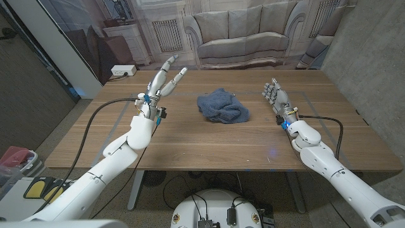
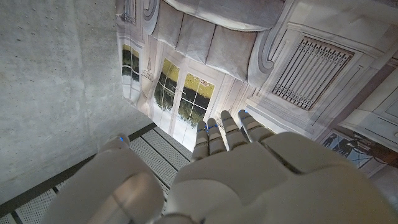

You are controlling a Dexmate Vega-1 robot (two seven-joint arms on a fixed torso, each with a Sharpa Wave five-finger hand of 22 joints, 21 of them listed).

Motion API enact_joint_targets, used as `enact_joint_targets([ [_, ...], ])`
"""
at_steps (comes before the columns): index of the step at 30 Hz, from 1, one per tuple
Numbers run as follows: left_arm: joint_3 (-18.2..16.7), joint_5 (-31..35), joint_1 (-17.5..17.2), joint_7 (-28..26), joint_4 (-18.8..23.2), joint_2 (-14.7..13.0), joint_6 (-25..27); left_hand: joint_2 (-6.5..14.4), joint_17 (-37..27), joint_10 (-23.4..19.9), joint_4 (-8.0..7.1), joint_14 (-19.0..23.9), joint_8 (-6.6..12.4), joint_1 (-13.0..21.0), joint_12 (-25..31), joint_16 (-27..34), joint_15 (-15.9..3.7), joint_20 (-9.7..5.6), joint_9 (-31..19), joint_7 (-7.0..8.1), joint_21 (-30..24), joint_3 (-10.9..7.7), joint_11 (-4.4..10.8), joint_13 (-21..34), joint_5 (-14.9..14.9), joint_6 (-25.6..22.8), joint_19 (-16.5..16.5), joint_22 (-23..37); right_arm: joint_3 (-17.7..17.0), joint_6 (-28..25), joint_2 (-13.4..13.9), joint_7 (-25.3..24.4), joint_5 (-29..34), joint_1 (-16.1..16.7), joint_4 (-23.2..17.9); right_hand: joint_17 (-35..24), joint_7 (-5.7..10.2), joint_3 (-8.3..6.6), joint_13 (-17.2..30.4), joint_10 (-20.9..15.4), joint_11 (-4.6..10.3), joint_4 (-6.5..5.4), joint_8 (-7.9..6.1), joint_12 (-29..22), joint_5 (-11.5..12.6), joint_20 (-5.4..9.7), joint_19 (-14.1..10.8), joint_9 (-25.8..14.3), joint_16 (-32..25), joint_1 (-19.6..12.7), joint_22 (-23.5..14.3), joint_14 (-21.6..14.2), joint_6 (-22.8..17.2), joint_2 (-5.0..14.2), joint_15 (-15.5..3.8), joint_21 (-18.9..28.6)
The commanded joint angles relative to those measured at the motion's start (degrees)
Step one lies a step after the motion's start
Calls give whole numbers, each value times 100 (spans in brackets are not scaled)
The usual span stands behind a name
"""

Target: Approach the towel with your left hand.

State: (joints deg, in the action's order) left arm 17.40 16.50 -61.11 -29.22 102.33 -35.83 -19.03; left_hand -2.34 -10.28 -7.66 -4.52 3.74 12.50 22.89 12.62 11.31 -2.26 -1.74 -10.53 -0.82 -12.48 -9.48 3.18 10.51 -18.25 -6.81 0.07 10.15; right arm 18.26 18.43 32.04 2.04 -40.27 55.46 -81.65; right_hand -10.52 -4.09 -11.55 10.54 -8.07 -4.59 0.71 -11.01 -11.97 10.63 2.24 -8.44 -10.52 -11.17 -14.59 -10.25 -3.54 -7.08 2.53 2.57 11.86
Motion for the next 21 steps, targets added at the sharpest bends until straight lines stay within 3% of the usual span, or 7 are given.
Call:
enact_joint_targets([
  [1,84,213,83,-89,108,-106,336,8,-21,-51,33,50,-7,52,-5,3,-47,-190,-12,14,9,1,-15,22,-36,-34,52,14,-21,32,-19,24,-49,39,-3,-21,-19,22,8,-58,-8,15,-32,-32,20,54,-76,-28,20,6,-22,-51,-58,30,0,-7],
  [10,214,175,287,-52,-27,-113,381,20,-21,-65,37,71,-4,72,-13,3,-55,-193,-13,14,18,6,4,23,-43,-77,56,14,-6,78,-50,78,-41,-16,80,-22,-23,28,8,-64,-7,13,-31,-32,20,58,-79,-28,21,14,-22,-55,-61,35,-6,-9],
  [21,429,637,453,-216,124,-107,875,32,-22,-102,39,101,-8,92,-12,5,-66,-196,-13,29,25,12,-3,23,-49,-101,61,14,-21,134,-83,166,-67,-114,233,-23,-24,33,8,-69,-4,11,-31,-32,20,58,-81,-28,22,21,-23,-56,-66,41,-1,-11],
])
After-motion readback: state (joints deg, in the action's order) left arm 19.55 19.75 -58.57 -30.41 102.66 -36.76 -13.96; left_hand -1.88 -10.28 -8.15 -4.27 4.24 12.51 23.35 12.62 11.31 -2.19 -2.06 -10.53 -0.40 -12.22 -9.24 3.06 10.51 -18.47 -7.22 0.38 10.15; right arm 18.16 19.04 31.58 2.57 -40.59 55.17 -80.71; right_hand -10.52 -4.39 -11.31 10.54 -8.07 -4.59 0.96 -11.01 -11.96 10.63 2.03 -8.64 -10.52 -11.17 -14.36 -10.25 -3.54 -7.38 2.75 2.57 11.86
